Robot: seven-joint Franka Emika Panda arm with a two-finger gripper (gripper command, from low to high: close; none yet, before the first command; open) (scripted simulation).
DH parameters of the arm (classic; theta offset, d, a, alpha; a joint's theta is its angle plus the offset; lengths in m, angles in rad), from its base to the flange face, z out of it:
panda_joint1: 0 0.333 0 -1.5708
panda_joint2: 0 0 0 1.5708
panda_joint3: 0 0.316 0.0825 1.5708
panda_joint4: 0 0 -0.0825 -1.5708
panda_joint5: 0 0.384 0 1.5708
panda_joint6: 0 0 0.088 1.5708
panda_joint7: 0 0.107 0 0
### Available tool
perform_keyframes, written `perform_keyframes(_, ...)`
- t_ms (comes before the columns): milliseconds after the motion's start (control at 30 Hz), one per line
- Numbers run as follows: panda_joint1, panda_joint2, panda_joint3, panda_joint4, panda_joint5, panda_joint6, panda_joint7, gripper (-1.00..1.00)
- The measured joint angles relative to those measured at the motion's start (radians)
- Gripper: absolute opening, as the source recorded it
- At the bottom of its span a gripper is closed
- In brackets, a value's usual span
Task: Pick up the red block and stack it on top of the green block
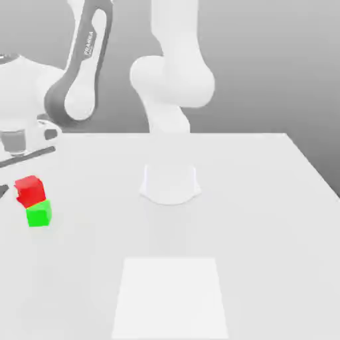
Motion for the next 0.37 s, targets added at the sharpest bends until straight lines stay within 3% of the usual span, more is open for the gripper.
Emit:
perform_keyframes(233,-0.019,0.175,-0.022,-0.009,0.161,0.179,-0.076,-1.0)
perform_keyframes(267,-0.02,0.209,-0.013,-0.008,0.195,0.21,-0.099,1.0)
perform_keyframes(367,-0.02,0.209,-0.013,-0.008,0.195,0.21,-0.099,1.0)
